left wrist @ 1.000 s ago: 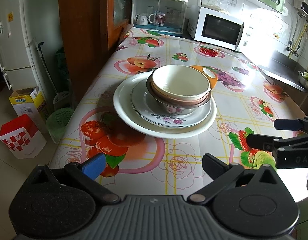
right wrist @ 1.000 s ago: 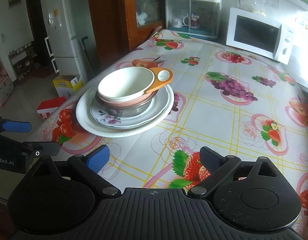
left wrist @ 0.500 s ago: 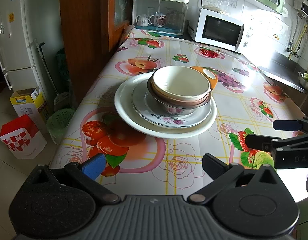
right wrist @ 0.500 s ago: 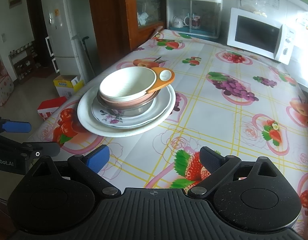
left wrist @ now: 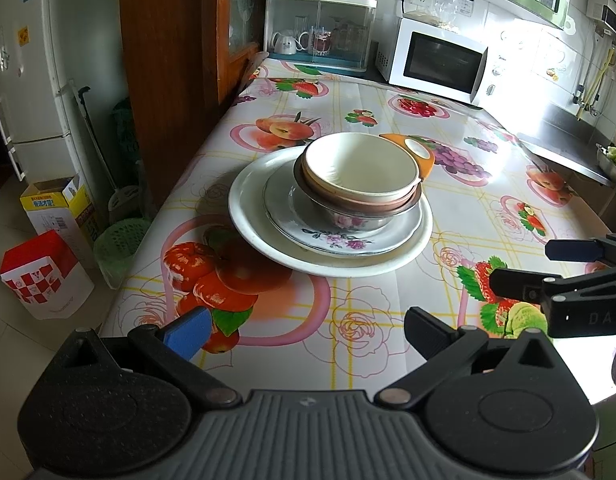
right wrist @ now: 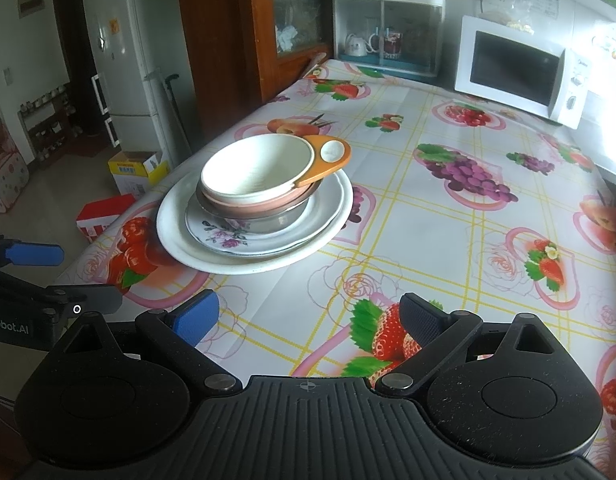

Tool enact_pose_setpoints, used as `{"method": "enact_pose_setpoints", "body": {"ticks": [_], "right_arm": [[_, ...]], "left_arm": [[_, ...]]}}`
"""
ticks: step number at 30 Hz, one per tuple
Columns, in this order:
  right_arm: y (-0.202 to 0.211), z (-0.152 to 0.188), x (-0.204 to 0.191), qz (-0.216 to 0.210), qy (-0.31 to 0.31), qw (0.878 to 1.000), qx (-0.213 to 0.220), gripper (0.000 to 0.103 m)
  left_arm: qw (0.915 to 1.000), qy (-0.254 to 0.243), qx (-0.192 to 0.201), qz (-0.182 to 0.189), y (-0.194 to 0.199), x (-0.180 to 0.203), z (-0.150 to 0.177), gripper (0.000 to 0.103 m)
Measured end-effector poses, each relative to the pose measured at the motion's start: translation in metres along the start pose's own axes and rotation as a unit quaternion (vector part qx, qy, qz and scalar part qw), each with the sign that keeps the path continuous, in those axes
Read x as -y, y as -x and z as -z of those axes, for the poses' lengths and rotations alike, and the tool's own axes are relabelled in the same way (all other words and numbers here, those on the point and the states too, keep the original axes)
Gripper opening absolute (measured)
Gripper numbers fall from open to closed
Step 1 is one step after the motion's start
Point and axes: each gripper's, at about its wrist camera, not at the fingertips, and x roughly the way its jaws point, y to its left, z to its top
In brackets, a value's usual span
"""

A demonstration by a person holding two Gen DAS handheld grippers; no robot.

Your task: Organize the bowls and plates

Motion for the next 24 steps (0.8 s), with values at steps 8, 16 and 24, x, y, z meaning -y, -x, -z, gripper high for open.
{"method": "enact_pose_setpoints", "body": {"ticks": [8, 16, 24], "right_arm": [[0.0000, -0.0001, -0.0005, -0.001, -0.001, 1.000, 0.000, 0.098], [0.0003, 0.0003, -0.0029, -0.003, 0.000, 1.000, 0.000, 0.098], [-0.0006, 0.0011, -0.0041, -0.005, 0.000, 1.000, 0.000, 0.098]], "left_arm": [[1.0000, 0.000, 0.000, -0.001, -0.0003, 0.0002, 0.0003, 0.103], [1.0000, 0.000, 0.000, -0.001, 0.0005, 0.0001, 0.0001, 0.103], [1.0000, 0.002, 0.001, -0.001, 0.0014, -0.0010, -0.0007, 0.103]]}}
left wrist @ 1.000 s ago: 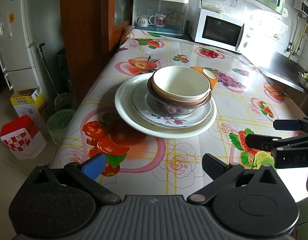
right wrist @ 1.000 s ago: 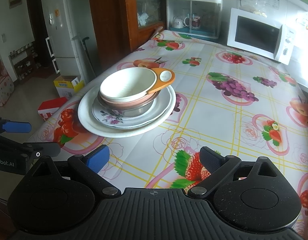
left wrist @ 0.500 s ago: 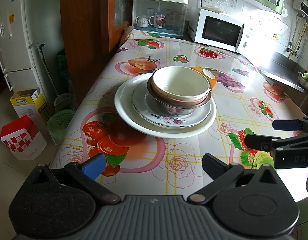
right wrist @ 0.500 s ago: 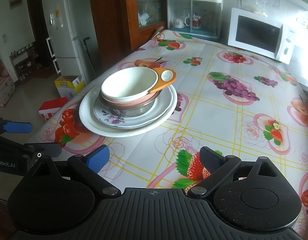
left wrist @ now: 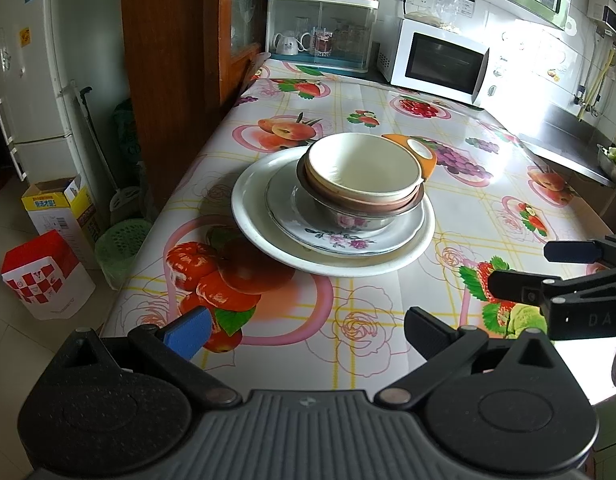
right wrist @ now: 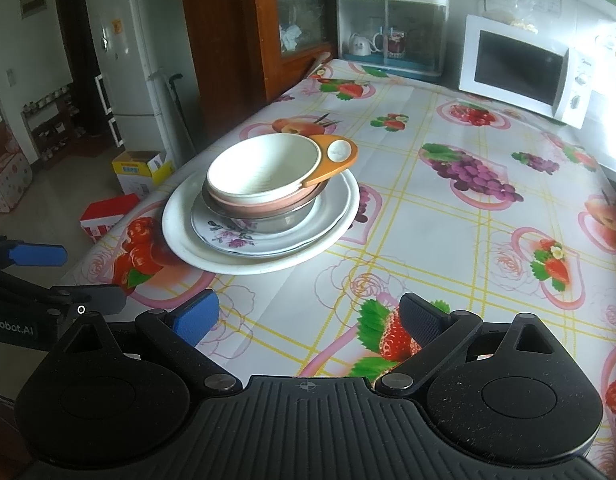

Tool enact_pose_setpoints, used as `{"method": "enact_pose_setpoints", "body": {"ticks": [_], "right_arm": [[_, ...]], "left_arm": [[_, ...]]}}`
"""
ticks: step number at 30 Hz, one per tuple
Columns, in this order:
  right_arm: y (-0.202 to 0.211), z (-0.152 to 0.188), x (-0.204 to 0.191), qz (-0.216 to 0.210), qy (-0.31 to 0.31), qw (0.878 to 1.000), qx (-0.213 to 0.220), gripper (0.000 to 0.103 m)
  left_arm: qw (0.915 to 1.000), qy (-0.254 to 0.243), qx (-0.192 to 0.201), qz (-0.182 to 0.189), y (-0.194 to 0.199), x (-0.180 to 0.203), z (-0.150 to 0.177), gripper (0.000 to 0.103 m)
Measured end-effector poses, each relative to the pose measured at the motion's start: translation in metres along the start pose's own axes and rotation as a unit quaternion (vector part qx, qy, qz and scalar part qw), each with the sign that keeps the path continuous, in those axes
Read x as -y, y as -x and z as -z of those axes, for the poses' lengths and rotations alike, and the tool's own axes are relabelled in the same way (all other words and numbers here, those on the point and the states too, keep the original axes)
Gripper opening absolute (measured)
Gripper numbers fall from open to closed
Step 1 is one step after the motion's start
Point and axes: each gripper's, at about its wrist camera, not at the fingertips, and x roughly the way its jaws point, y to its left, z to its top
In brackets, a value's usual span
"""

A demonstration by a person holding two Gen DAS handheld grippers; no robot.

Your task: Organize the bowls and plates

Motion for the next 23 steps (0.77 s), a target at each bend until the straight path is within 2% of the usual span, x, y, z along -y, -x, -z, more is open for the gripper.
{"method": "enact_pose_setpoints", "body": {"ticks": [23], "right_arm": [[-0.0020, 0.0015, -0.0017, -0.004, 0.002, 1.000, -0.002, 0.098]], "left_arm": [[1.0000, -0.003, 0.002, -0.003, -0.0007, 0.0014, 0.0037, 0.103]]}}
